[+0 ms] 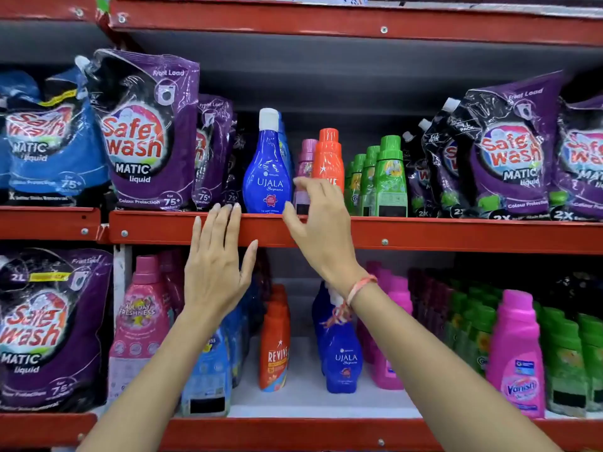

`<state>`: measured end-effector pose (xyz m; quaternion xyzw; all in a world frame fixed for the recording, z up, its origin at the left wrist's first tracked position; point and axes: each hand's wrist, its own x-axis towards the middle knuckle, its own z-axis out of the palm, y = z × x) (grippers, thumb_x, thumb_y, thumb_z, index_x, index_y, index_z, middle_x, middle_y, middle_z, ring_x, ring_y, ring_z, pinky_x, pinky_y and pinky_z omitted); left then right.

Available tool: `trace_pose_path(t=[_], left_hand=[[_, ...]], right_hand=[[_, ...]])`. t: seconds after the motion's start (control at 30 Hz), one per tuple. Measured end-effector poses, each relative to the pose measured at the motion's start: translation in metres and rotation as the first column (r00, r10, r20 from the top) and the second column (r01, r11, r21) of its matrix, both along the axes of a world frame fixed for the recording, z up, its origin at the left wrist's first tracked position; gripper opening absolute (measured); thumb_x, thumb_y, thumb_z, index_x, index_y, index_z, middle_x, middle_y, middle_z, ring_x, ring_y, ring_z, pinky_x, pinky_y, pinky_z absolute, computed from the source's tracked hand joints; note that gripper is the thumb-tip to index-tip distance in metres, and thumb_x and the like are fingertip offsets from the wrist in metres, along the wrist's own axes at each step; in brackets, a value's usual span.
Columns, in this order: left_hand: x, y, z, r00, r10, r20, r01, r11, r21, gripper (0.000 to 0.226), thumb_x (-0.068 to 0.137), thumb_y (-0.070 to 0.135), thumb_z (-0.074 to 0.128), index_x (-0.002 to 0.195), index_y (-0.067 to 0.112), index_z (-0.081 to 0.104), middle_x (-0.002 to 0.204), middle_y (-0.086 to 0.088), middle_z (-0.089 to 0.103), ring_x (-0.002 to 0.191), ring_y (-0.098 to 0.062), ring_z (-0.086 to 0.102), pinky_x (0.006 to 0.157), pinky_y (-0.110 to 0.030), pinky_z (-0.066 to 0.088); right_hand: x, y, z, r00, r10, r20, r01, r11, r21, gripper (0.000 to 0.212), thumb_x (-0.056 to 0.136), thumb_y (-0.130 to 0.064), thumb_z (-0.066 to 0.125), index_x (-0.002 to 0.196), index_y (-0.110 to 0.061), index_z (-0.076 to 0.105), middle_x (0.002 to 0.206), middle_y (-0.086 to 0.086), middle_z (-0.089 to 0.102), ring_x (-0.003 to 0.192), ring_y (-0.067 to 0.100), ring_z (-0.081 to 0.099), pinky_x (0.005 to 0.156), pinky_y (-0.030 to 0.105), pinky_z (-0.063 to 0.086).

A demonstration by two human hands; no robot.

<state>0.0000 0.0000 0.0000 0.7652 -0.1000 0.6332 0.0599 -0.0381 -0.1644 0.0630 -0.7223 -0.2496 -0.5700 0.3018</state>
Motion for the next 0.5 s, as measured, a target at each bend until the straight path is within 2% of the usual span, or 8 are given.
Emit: trace_pose_path(t=[0.1, 0.2, 0.37, 0.5], left_hand=[[0.001, 0.006, 0.001, 0.998, -0.018, 0.052, 0.017, 1.000, 0.020, 0.057, 0.097, 0.037, 0.037, 0.144, 0.005, 0.033, 0.144, -0.016, 0.043, 0.137, -0.028, 0.033, 0.116, -0.047, 0.019], [0.005, 0.010, 0.000, 0.998, -0.015, 0.065, 0.012, 0.999, 0.051, 0.056, 0.097, 0.036, 0.038, 0.143, 0.004, 0.034, 0.143, -0.016, 0.045, 0.136, -0.028, 0.035, 0.116, -0.047, 0.021], [0.008, 0.012, 0.000, 0.993, -0.014, 0.119, 0.006, 0.998, 0.066, 0.054, 0.097, 0.035, 0.038, 0.141, 0.003, 0.036, 0.141, -0.017, 0.046, 0.135, -0.029, 0.037, 0.116, -0.046, 0.022], [0.009, 0.011, 0.000, 0.990, -0.026, 0.137, 0.018, 0.998, 0.057, 0.054, 0.097, 0.034, 0.039, 0.141, 0.002, 0.037, 0.141, -0.017, 0.046, 0.135, -0.029, 0.037, 0.116, -0.046, 0.022]], right_hand=[[0.010, 0.017, 0.017, 0.992, -0.006, -0.127, 0.007, 1.000, 0.001, 0.053, 0.087, -0.027, 0.060, 0.133, -0.002, 0.048, 0.129, 0.015, 0.055, 0.120, 0.029, 0.049, 0.099, 0.028, 0.031], [0.020, 0.032, 0.027, 0.973, -0.035, -0.230, 0.034, 0.999, -0.008, 0.060, 0.085, -0.038, 0.061, 0.128, 0.000, 0.047, 0.124, 0.017, 0.056, 0.116, 0.033, 0.052, 0.094, 0.036, 0.039], [0.031, 0.042, 0.035, 0.949, -0.081, -0.303, 0.093, 0.995, 0.025, 0.067, 0.078, -0.054, 0.065, 0.116, -0.001, 0.050, 0.116, 0.016, 0.061, 0.107, 0.034, 0.058, 0.081, 0.037, 0.043], [0.034, 0.046, 0.036, 0.946, -0.122, -0.300, 0.140, 0.989, 0.037, 0.074, 0.070, -0.063, 0.068, 0.110, -0.002, 0.054, 0.109, 0.014, 0.064, 0.101, 0.033, 0.062, 0.078, 0.037, 0.045]])
